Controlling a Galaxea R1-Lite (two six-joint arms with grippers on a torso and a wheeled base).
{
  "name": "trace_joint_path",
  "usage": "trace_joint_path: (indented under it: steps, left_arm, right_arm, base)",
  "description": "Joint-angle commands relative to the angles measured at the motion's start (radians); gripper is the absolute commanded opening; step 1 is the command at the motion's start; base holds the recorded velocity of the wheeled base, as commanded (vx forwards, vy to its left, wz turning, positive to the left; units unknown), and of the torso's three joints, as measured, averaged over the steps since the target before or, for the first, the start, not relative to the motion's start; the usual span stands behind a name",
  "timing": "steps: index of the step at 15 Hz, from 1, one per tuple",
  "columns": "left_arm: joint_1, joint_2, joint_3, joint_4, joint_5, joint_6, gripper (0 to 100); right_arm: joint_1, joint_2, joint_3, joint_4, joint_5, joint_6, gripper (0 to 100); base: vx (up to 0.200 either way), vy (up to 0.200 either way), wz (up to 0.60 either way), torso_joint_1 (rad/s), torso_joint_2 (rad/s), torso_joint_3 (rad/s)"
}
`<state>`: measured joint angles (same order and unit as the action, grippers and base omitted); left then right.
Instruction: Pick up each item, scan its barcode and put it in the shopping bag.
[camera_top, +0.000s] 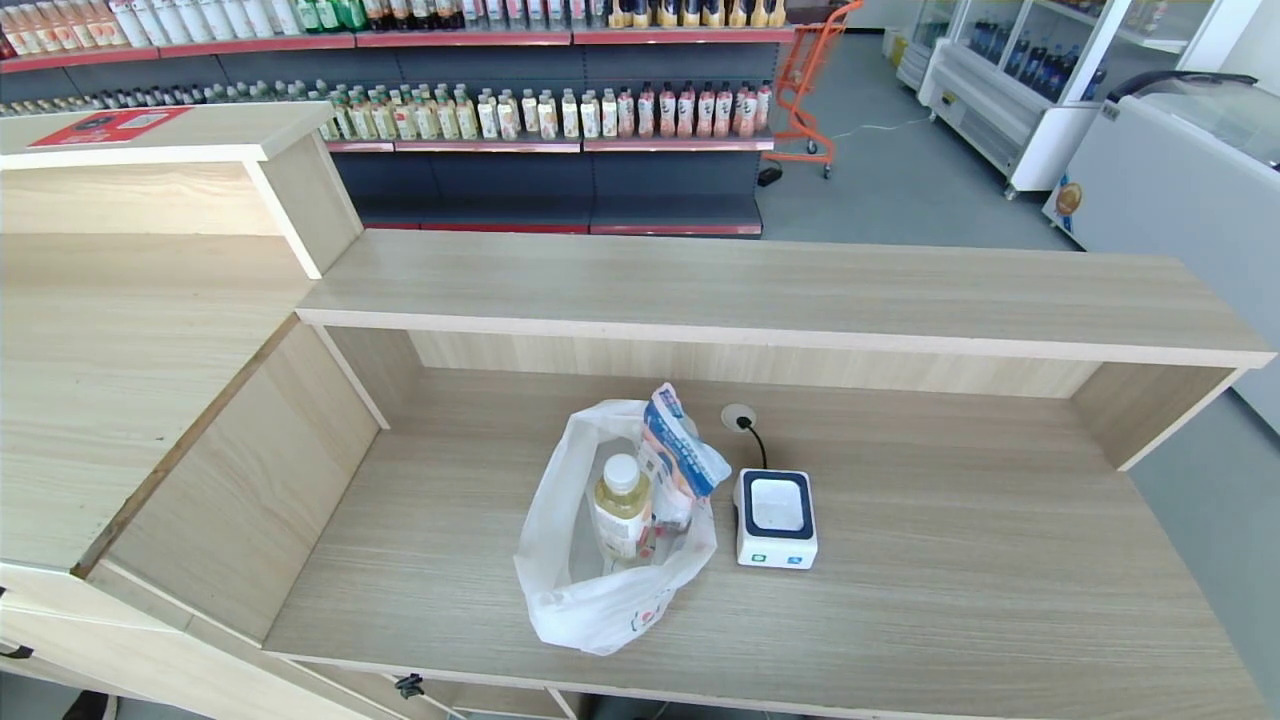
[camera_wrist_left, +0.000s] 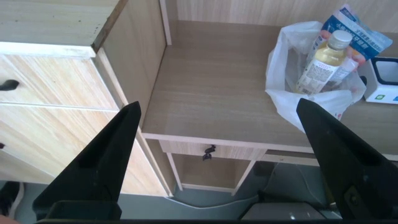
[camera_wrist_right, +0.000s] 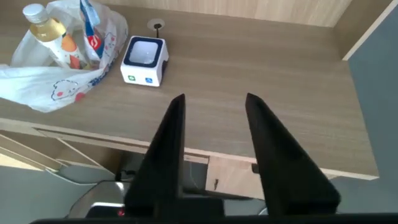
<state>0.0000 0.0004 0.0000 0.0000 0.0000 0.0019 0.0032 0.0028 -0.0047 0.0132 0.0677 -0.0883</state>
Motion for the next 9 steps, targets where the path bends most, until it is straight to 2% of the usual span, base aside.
trace_joint_path:
  steps: [1,5,9]
  left_arm:
    - [0.0,0.0,0.0,0.0,0.0,0.0,100]
    - [0.0,0.001,0.0,0.0,0.0,0.0,100]
    - [0.0,0.0,0.0,0.002,0.0,0.009,100]
  right_arm:
    - [0.001,-0.003,0.002,0.002,0.0,0.001,0]
    - [0.001,-0.003,0.0,0.002,0.0,-0.001,0]
    - [0.001,-0.003,0.0,0.002,0.0,-0.001,0]
  base:
    - [0.0,0.0,0.0,0.0,0.0,0.0]
    - [0.0,0.0,0.0,0.0,0.0,0.0]
    - [0.0,-0.2,0.0,0.007,0.0,0.001]
